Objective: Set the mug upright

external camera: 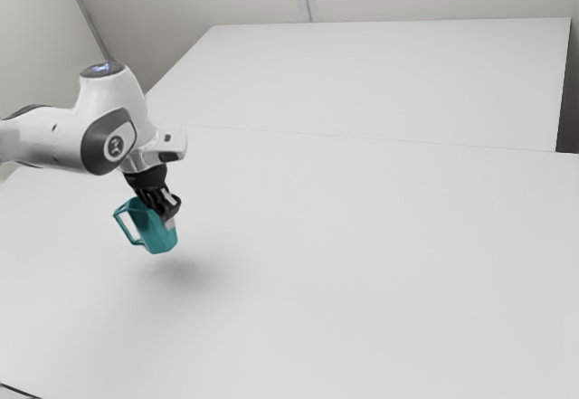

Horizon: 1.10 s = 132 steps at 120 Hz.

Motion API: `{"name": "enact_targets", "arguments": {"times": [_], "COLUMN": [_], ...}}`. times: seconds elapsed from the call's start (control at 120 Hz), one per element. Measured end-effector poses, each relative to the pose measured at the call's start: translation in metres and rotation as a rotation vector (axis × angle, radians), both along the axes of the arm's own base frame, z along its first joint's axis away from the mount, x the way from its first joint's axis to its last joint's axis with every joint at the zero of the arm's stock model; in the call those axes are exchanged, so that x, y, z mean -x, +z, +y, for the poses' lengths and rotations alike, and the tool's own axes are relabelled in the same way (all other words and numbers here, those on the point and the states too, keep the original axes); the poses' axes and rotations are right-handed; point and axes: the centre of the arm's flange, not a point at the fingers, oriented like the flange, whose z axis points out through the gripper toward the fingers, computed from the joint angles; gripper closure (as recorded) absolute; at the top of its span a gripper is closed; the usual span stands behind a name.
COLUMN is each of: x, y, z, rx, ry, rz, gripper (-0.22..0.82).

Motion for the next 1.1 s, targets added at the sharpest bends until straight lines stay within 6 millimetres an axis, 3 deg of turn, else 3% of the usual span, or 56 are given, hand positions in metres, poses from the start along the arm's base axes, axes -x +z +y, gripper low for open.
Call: {"name": "enact_targets", "arguments": {"times": [0.175, 0.458, 1.025, 1.1], "x": [0.003, 0.013, 0.011, 0.013], "y": [-0.011, -0.035, -0.074, -0.077], "z": [-0.022, -0.039, -0.051, -0.055], "rx": [-0.036, -0.068, -0.115, -0.112], "ry": [0.035, 0.116, 0.243, 0.253], "rz": [-0.013, -0.031, -0.056, -0.056], "gripper": [0.77, 0.78, 0.78, 0.69]}}
